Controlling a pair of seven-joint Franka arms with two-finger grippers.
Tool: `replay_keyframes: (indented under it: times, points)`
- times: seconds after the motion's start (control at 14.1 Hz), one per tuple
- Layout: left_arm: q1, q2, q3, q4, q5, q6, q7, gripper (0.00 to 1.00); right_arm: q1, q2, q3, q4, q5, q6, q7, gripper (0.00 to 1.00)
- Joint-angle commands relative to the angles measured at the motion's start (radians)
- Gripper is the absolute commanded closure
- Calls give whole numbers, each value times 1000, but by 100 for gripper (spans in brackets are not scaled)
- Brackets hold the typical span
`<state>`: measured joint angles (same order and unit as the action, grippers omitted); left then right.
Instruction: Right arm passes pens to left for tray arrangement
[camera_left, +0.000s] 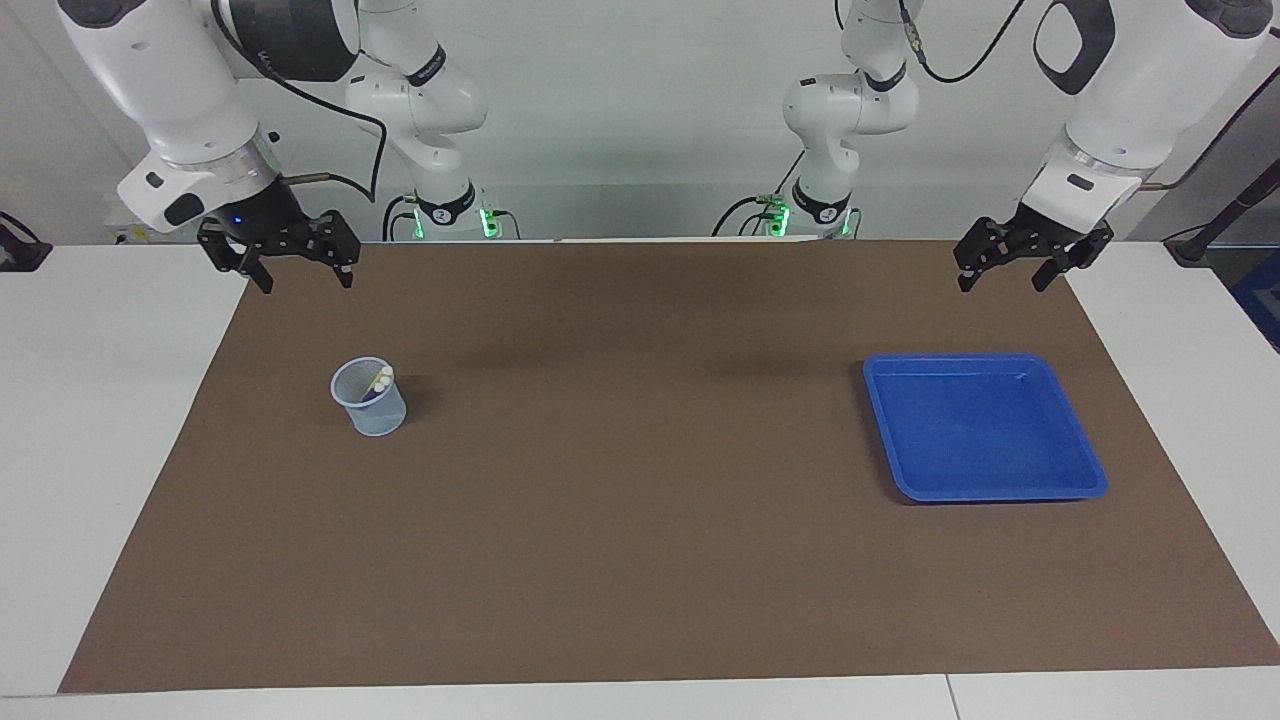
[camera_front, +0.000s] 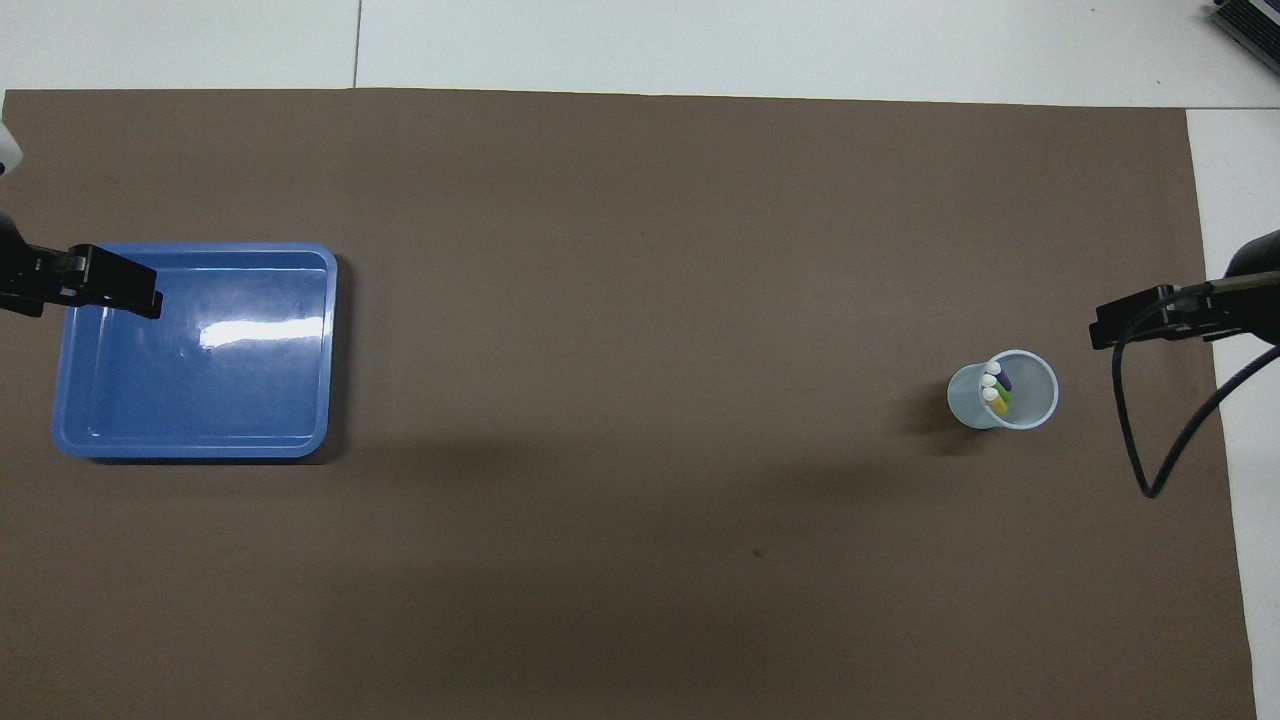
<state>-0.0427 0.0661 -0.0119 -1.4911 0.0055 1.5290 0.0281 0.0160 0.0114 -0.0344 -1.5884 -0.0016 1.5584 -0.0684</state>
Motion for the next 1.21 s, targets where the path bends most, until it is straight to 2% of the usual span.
replay_keyframes:
  times: [0.0, 0.43, 0.92, 1.14]
  points:
    - [14, 9, -7, 28, -13, -24, 3, 0, -5, -8, 4, -15, 3, 14, 16, 0]
    - [14, 9, -7, 28, -13, -26, 3, 0, -7, -5, -10, -7, 15, 12, 13, 0]
    - [15, 9, 1, 28, -15, -23, 3, 0, -8, -11, 41, -7, 17, 29, 6, 0]
    - [15, 8, 3, 28, -13, -15, -7, 0, -1, -36, 47, -102, 17, 132, -34, 0]
